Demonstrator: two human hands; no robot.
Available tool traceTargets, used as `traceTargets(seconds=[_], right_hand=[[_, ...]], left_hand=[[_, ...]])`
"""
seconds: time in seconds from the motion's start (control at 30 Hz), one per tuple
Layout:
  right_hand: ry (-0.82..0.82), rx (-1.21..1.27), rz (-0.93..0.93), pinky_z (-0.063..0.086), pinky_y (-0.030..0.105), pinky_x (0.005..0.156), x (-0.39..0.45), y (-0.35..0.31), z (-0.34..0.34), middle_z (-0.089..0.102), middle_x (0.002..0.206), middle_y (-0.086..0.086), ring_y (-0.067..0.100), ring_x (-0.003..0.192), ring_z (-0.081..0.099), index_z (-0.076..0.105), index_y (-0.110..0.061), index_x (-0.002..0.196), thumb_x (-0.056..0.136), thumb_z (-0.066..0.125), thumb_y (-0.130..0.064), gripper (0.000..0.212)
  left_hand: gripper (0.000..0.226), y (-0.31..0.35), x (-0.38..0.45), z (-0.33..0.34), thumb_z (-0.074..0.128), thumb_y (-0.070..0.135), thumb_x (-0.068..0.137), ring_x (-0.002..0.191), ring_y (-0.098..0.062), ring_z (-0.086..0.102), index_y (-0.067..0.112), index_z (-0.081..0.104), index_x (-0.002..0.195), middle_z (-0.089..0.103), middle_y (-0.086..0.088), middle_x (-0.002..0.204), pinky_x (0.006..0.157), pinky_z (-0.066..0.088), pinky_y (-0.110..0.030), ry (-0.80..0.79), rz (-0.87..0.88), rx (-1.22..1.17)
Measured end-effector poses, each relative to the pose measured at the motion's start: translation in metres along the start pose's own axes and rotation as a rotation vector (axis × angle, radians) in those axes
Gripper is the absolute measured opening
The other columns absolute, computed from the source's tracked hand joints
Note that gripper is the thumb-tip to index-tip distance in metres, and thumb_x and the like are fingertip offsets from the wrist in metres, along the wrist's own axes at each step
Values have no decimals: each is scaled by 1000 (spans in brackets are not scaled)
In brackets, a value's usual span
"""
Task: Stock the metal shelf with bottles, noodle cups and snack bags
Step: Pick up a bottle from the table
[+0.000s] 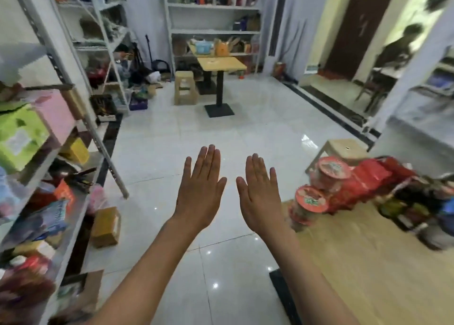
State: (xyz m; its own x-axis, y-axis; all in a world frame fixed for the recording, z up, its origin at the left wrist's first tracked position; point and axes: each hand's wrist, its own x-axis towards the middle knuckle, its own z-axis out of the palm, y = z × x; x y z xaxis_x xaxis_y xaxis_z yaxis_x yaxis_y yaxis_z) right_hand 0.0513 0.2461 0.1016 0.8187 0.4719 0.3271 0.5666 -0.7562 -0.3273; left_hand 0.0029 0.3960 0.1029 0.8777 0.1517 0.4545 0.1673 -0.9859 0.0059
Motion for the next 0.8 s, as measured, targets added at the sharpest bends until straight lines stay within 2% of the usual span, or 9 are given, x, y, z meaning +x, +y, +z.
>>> traceTargets(seconds=[0.13, 0.17, 0.27, 0.4, 0.47, 0.53, 0.6, 0.7, 0.8], right_hand=[[73, -25, 184, -10, 36, 121, -22, 112, -45, 1, 163, 1, 12, 151, -3, 9, -11, 156, 96, -1, -47, 71], [86, -39, 211, -9, 37, 122, -29, 135, -52, 4, 164, 2, 12, 151, -3, 11, -11, 157, 96, 0, -46, 71], [120, -56, 361, -9, 37, 122, -57, 217, -78, 4, 164, -1, 6, 149, -7, 9, -15, 157, 100, 5, -47, 66], [134, -41, 592, -10, 33, 121, -101, 311, -108, -2, 165, -5, 7, 150, -9, 4, -17, 158, 103, 11, -46, 62], [133, -33, 673, -7, 34, 122, -116, 348, -116, -1, 165, -4, 9, 151, -6, 5, -16, 158, 106, 18, -42, 59], [147, -17, 790, -4, 35, 123, -134, 396, -122, 1, 165, -2, 10, 151, -3, 7, -16, 158, 106, 20, -40, 58], [188, 11, 884, 1, 35, 123, -145, 443, -126, 6, 165, 1, 13, 152, 2, 11, -15, 157, 106, 23, -39, 58], [253, 117, 1009, 13, 37, 122, -148, 503, -126, 17, 164, 3, 18, 150, 14, 20, -14, 156, 105, 30, -39, 58], [281, 232, 1107, 35, 43, 113, -139, 564, -121, 40, 153, 5, 26, 139, 39, 36, -18, 149, 100, 38, -38, 52]], left_hand=[[61, 117, 47, 22, 0, 44, 99, 147, -21, -18, 14, -17, 149, -17, -3, 160, 122, -5, -45, -118, 181, -141], [60, 141, 54, 26, -2, 43, 100, 148, -22, -15, 13, -16, 150, -16, -4, 160, 122, -1, -46, -127, 209, -159], [61, 229, 73, 46, 9, 39, 103, 150, -26, 3, 7, 5, 154, 5, -11, 163, 121, 9, -48, -151, 358, -190], [63, 339, 83, 69, -2, 42, 98, 150, -20, -5, 13, -7, 154, 5, -8, 164, 122, -1, -45, -239, 515, -287], [61, 373, 84, 77, 8, 43, 101, 148, -14, -12, 16, -4, 155, 0, -3, 164, 119, -9, -41, -236, 580, -334], [60, 416, 88, 86, 13, 41, 102, 148, -13, -14, 18, -7, 154, -9, 2, 161, 119, -9, -41, -235, 657, -369], [59, 454, 95, 95, 14, 40, 102, 148, -13, -11, 17, -6, 153, -10, 3, 159, 121, -1, -43, -252, 704, -388], [61, 500, 103, 109, 14, 40, 101, 150, -15, -3, 15, 4, 155, 2, -1, 163, 122, 7, -47, -322, 759, -363], [64, 539, 109, 129, 8, 43, 98, 151, -18, -3, 15, 5, 156, 4, -1, 164, 122, 8, -48, -383, 719, -336]])
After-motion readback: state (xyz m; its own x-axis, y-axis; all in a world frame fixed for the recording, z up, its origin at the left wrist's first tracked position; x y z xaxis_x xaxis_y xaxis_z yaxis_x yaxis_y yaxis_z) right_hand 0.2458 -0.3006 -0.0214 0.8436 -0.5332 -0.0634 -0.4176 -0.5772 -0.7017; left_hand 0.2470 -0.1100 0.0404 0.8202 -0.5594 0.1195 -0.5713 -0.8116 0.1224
